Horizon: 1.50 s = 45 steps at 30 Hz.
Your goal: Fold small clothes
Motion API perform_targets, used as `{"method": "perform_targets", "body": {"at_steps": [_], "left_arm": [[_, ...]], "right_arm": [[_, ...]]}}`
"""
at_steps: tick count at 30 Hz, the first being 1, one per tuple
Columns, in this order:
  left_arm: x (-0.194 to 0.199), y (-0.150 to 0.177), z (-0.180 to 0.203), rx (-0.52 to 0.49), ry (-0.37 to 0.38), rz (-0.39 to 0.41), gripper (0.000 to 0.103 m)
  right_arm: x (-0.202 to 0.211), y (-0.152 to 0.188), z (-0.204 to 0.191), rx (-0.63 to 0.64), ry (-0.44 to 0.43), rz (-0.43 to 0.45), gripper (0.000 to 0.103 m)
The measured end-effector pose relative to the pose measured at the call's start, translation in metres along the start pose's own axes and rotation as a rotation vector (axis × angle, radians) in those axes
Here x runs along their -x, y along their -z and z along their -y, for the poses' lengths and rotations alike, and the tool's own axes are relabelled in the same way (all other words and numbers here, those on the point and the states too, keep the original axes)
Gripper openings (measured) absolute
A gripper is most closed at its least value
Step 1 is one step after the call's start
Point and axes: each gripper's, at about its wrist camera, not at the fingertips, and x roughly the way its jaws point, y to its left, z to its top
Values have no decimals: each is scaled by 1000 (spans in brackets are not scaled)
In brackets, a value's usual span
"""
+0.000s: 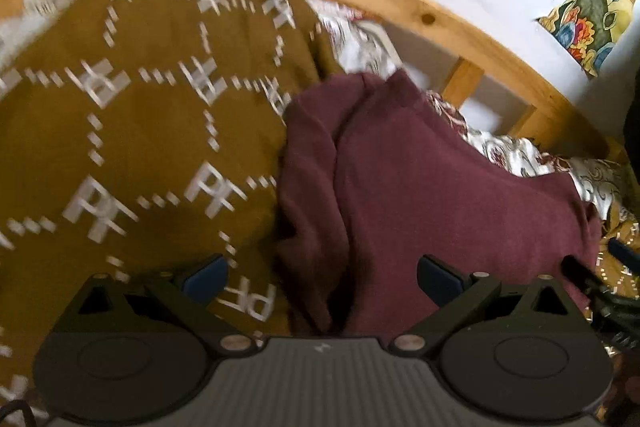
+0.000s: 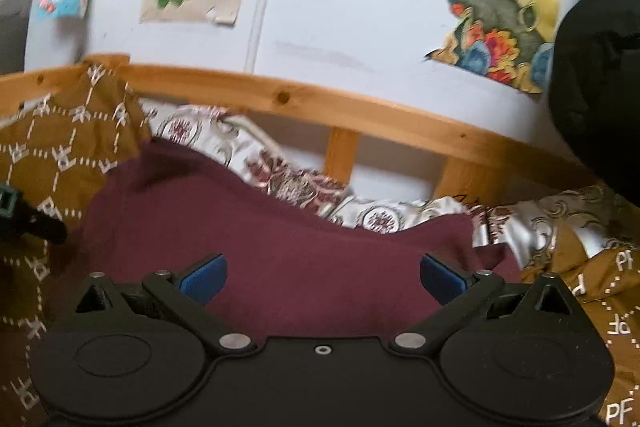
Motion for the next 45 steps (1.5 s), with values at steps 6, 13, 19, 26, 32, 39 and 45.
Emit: {"method": "perform_targets", "body": {"at_steps": [6, 13, 19, 26, 32, 39, 45], "left_arm": [[-30, 14, 6, -12, 15, -74, 102], [-43, 26, 19, -120, -18, -81, 102], [-46, 28, 25, -138, -12, -86, 102], [-43, 26, 18, -117, 31, -120, 102], [-44, 26, 16, -109, 44, -138, 102], [-45, 28, 21, -119, 30, -134, 102], [-45, 27, 18, -90, 41, -128, 102]], "right_arm": [[-24, 22, -4, 28, -16, -61, 102], [-55, 48, -3, 23, -24, -136, 102], [-67, 58, -6, 25, -39, -157, 102], [-74, 66, -11, 40, -31, -171, 102], [-78, 70, -12, 20, -22, -163, 102], [-78, 71, -12, 14, -13, -158, 102], [-78, 72, -12, 14, -13, -158, 102]]}}
